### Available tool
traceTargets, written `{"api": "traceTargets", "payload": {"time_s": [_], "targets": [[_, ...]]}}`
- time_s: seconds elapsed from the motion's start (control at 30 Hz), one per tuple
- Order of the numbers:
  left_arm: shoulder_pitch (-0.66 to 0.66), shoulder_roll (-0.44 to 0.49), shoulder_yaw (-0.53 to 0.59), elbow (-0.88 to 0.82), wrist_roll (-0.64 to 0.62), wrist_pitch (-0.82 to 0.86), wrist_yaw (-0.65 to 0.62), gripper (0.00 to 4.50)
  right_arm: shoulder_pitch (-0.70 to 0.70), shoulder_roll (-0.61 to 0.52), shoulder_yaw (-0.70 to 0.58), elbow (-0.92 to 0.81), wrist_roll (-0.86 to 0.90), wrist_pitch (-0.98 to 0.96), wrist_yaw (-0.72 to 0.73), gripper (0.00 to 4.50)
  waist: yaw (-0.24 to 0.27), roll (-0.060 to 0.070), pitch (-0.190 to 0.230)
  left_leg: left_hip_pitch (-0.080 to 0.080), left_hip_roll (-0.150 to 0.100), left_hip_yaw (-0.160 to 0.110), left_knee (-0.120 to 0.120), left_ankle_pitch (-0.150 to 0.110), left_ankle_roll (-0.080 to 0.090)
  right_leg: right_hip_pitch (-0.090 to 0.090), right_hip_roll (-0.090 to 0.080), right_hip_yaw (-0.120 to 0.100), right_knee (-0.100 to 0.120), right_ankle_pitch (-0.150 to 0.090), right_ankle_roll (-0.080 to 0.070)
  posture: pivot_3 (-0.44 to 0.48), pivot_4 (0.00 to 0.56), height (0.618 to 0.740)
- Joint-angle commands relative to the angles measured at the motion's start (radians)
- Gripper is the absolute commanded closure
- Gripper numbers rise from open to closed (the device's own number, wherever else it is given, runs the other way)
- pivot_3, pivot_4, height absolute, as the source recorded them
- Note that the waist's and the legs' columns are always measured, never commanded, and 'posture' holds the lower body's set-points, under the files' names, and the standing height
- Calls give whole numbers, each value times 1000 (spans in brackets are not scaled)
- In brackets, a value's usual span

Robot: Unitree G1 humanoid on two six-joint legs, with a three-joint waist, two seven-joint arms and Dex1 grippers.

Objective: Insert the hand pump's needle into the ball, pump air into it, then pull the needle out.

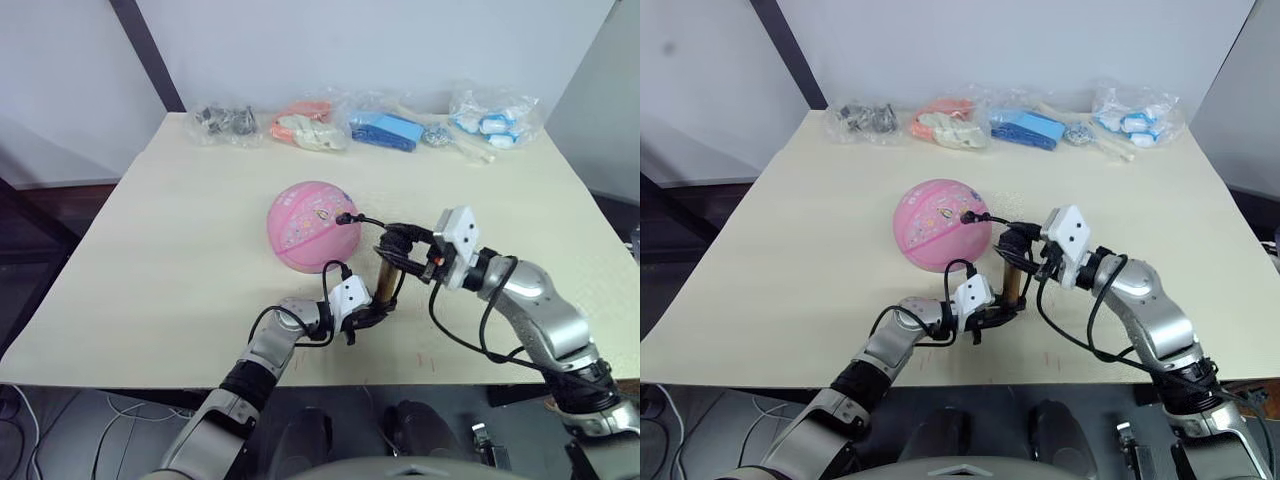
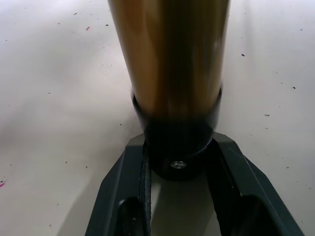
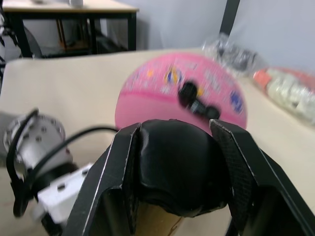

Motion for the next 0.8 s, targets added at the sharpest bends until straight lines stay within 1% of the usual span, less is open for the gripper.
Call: {"api": "traceTargets", "payload": {"time_s": [0.03,0.17,0.3,0.33,0.43,0.53,0.7,0.8], "targets": [[36,26,-29,9,28,28,-30,3432,31,-20,44,87,-46,103,14,2848,0,0,0,0,0,0,0,0,0,0,0,0,0,0,0,0,150,740],[34,24,-30,27,29,17,-30,3432,-62,-51,-68,11,22,160,14,2848,1,3,3,-1,1,0,0,0,0,-1,0,0,0,0,0,0,150,740],[22,13,-31,72,34,-9,-24,3432,-207,-95,-199,-75,141,268,1,2848,4,9,14,-6,-2,-1,0,0,0,-4,-2,-1,0,0,0,0,150,740],[19,11,-32,86,35,-18,-22,3432,-245,-110,-229,-89,170,297,-2,2848,5,13,21,-6,-2,-1,0,0,0,-5,-2,-1,0,0,0,0,150,740],[15,8,-33,117,36,-42,-20,3432,-342,-154,-295,-115,239,370,-14,2848,9,16,24,-16,-5,0,2,0,0,-15,-4,1,1,4,1,0,150,740],[12,5,-33,136,37,-58,-20,3432,-402,-179,-336,-128,291,423,-26,2848,13,15,24,-22,-6,-1,5,0,0,-18,-4,0,1,5,0,0,150,740],[3,-2,-33,174,41,-84,-17,3432,-531,-233,-414,-110,360,485,-46,2848,16,15,26,-23,-6,0,5,0,0,-19,-5,1,1,6,1,0,150,740],[-1,-2,-33,190,41,-97,-17,3432,-556,-248,-425,-111,373,494,-51,2848,22,14,28,-23,-6,-1,6,0,0,-19,-5,0,1,6,1,0,150,740]]}}
